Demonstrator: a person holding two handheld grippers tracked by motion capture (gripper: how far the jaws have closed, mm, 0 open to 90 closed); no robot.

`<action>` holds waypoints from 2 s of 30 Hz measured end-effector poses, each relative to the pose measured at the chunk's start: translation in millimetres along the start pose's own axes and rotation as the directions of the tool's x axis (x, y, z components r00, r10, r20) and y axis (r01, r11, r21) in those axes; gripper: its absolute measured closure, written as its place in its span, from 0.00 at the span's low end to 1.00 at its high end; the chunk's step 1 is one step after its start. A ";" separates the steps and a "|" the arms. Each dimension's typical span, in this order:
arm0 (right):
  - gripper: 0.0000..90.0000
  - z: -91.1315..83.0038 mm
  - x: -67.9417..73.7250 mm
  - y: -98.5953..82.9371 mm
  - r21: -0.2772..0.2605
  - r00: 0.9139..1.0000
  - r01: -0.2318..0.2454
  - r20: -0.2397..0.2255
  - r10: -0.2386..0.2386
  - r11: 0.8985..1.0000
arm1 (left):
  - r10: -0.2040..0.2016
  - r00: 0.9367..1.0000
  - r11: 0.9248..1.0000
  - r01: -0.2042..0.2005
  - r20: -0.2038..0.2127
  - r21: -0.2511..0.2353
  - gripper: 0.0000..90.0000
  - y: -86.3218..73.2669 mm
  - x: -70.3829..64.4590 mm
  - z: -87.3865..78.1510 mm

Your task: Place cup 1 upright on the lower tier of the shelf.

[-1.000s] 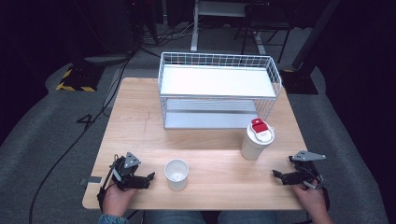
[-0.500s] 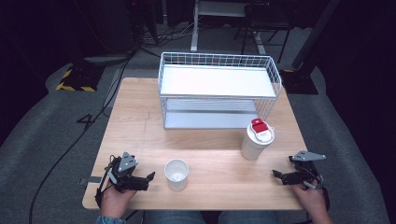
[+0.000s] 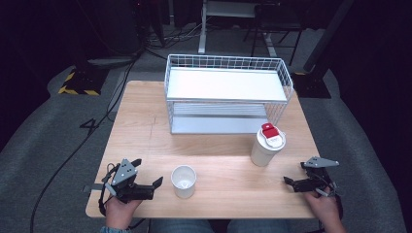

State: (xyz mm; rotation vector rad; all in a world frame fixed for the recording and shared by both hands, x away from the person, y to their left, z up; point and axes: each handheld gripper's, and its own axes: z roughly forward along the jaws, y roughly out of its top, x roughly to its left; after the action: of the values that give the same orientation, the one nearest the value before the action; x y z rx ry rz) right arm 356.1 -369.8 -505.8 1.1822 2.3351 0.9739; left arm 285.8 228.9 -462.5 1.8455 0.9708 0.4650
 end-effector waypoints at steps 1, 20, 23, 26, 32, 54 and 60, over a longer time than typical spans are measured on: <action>0.01 0.0 0.1 0.0 0.000 1.000 -0.001 0.000 0.001 1.000 | 0.000 1.000 1.000 0.000 0.004 -0.007 0.00 0.2 -1.3 -0.9; 0.01 0.0 0.0 0.0 0.000 1.000 -0.001 0.000 0.001 1.000 | 0.082 0.993 0.994 -0.076 0.079 -0.078 0.00 5.5 -43.6 -18.6; 0.01 0.0 -0.1 0.1 0.000 1.000 -0.002 0.003 0.002 1.000 | 0.084 0.990 0.993 -0.074 0.112 -0.089 0.00 7.4 -48.9 -14.7; 0.01 0.0 -0.2 0.0 -0.001 1.000 -0.001 0.002 0.001 1.000 | 0.086 0.988 0.993 -0.075 0.126 -0.096 0.00 7.6 -52.0 -11.4; 0.01 0.0 0.0 0.1 0.000 1.000 -0.003 0.004 0.003 1.000 | 0.087 0.986 0.991 -0.071 0.142 -0.114 0.00 5.7 -60.2 0.6; 0.01 -0.2 0.2 0.0 -0.001 1.000 -0.001 0.006 0.001 1.000 | 0.011 0.988 0.998 -0.002 0.152 -0.062 0.00 -10.7 -65.3 38.1; 0.01 -0.1 0.2 0.0 -0.001 1.000 -0.001 0.006 0.001 1.000 | 0.013 0.988 1.000 -0.010 0.152 -0.020 0.00 -13.9 -67.4 47.1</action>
State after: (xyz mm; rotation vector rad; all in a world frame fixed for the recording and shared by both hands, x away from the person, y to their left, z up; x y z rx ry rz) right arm 355.9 -369.7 -505.7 1.1846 2.3295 0.9708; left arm 270.5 151.8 -490.1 1.8410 0.8503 0.3339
